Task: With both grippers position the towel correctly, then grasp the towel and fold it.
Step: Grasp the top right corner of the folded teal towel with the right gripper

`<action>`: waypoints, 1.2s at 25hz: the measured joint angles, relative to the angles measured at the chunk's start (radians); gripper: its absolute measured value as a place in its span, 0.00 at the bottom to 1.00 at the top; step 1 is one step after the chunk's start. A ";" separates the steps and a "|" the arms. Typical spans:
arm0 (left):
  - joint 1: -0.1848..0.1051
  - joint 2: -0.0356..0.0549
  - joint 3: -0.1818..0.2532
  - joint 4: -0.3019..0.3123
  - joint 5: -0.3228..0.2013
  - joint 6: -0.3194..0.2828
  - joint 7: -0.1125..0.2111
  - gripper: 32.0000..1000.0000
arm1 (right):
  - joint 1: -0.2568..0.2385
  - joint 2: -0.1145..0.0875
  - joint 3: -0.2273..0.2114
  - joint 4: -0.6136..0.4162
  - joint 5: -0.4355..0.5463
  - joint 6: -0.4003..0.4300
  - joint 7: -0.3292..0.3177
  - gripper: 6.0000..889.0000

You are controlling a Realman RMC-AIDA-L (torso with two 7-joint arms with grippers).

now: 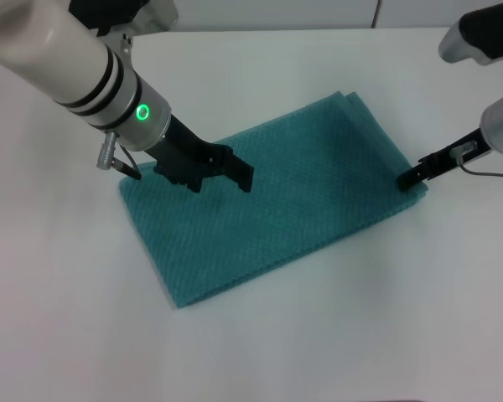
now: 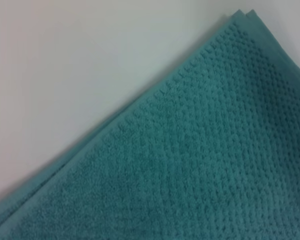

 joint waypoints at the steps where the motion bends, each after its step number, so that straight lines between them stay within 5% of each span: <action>1: 0.000 0.0000 0.000 0.000 0.000 0.000 0.000 0.87 | -0.001 0.001 0.000 0.001 0.000 0.005 0.000 0.95; 30: 0.000 -0.0016 0.000 0.000 0.000 -0.006 0.000 0.87 | -0.013 0.010 -0.019 0.007 0.000 0.036 -0.002 0.92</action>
